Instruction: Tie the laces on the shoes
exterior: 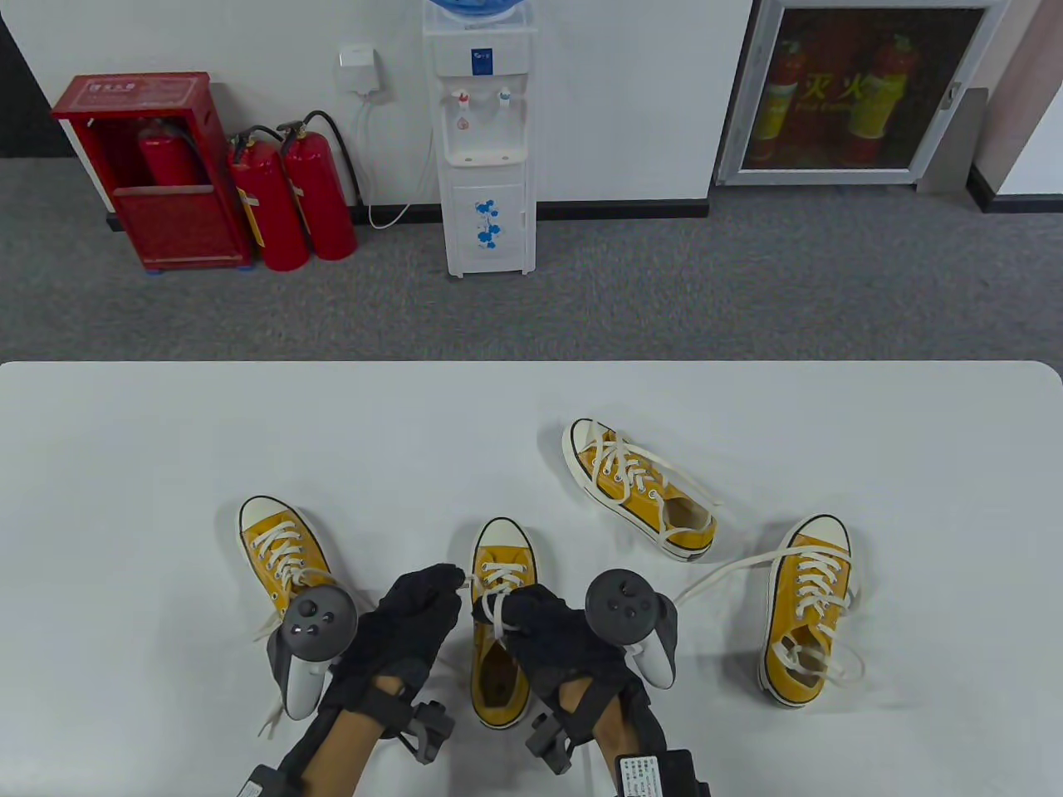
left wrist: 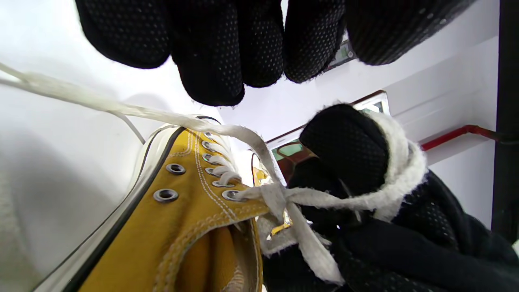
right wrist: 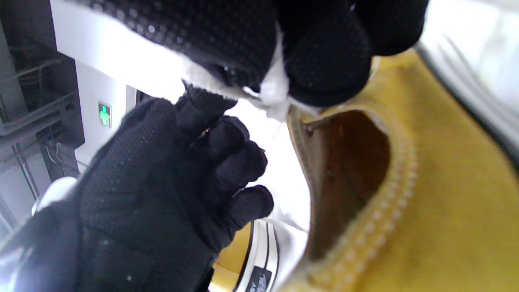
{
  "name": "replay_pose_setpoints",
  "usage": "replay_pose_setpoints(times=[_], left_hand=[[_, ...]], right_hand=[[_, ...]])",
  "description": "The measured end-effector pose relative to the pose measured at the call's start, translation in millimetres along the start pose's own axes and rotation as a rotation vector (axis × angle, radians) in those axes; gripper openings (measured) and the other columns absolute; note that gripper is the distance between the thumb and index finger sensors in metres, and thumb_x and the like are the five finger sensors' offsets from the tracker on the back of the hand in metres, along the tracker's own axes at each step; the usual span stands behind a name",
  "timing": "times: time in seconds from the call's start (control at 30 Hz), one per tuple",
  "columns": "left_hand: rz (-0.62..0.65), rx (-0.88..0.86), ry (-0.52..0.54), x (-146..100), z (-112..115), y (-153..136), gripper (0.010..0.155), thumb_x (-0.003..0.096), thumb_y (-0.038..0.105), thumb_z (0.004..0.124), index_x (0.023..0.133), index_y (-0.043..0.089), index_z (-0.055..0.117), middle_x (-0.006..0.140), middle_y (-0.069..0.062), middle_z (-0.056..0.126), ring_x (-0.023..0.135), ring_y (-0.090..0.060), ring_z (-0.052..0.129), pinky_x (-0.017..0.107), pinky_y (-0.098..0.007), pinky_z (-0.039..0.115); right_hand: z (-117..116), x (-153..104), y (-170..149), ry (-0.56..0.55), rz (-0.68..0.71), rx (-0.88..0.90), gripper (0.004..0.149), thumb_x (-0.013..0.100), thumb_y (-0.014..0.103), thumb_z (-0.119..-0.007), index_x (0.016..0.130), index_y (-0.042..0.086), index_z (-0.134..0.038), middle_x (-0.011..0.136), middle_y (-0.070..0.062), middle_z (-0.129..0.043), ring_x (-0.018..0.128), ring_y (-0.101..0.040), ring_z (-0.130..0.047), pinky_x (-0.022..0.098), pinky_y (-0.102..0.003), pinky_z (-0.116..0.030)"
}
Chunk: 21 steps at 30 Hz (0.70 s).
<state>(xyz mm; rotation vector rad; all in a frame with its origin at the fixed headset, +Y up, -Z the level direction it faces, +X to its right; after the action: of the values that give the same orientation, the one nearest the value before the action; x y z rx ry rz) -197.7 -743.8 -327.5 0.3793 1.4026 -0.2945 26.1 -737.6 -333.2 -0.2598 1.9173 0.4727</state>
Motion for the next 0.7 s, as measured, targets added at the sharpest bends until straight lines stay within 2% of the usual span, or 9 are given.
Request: replay_pose_setpoints(times=[0.23, 0.37, 0.57, 0.7], left_hand=[[0.029, 0.043, -0.059, -0.1, 9.4, 5.7, 0.057, 0.0475, 0.061, 0.077, 0.098, 0.034, 0.077, 0.097, -0.004, 0.082, 0.071, -0.03, 0.096, 0.06, -0.059, 0.075], [0.035, 0.075, -0.065, -0.5, 12.8, 8.5, 0.053, 0.047, 0.056, 0.082, 0.094, 0.032, 0.082, 0.095, -0.005, 0.086, 0.069, -0.03, 0.098, 0.059, -0.059, 0.076], [0.048, 0.115, 0.013, -3.3, 8.2, 15.9, 0.042, 0.0468, 0.044, 0.086, 0.086, 0.03, 0.09, 0.087, -0.003, 0.093, 0.061, -0.03, 0.102, 0.056, -0.057, 0.079], [0.065, 0.233, 0.075, -5.0, 1.8, 22.6, 0.039, 0.0464, 0.043, 0.085, 0.082, 0.029, 0.091, 0.081, 0.0, 0.097, 0.055, -0.026, 0.104, 0.053, -0.055, 0.082]], right_hand=[[-5.3, -1.6, 10.2, -0.003, 0.044, -0.145, 0.048, 0.042, 0.012, -0.082, 0.087, 0.024, -0.089, 0.093, -0.006, -0.074, 0.059, -0.027, -0.088, 0.064, -0.061, -0.058], [-6.6, -2.4, 13.0, -0.009, 0.052, -0.184, 0.046, 0.042, 0.012, -0.082, 0.086, 0.023, -0.091, 0.095, -0.006, -0.072, 0.059, -0.027, -0.087, 0.064, -0.061, -0.058], [-7.1, -3.1, 17.2, -0.031, 0.066, -0.225, 0.043, 0.042, 0.012, -0.082, 0.083, 0.019, -0.092, 0.099, -0.006, -0.066, 0.059, -0.026, -0.087, 0.064, -0.061, -0.058], [-7.9, -2.7, 18.0, -0.022, 0.065, -0.23, 0.045, 0.042, 0.013, -0.082, 0.085, 0.02, -0.092, 0.101, -0.006, -0.065, 0.058, -0.026, -0.087, 0.064, -0.061, -0.059]])
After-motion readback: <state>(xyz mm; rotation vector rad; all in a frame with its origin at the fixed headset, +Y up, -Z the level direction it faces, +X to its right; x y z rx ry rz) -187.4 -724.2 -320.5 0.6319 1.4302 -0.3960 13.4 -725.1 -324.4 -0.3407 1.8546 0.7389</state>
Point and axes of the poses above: the tracker on the back of each hand, its own y axis roughly to the thumb side, its own x axis roughly from the wrist to the fingertips, z = x × y, the point moved 4 cm from there along x, roughly from the wrist to the fingertips
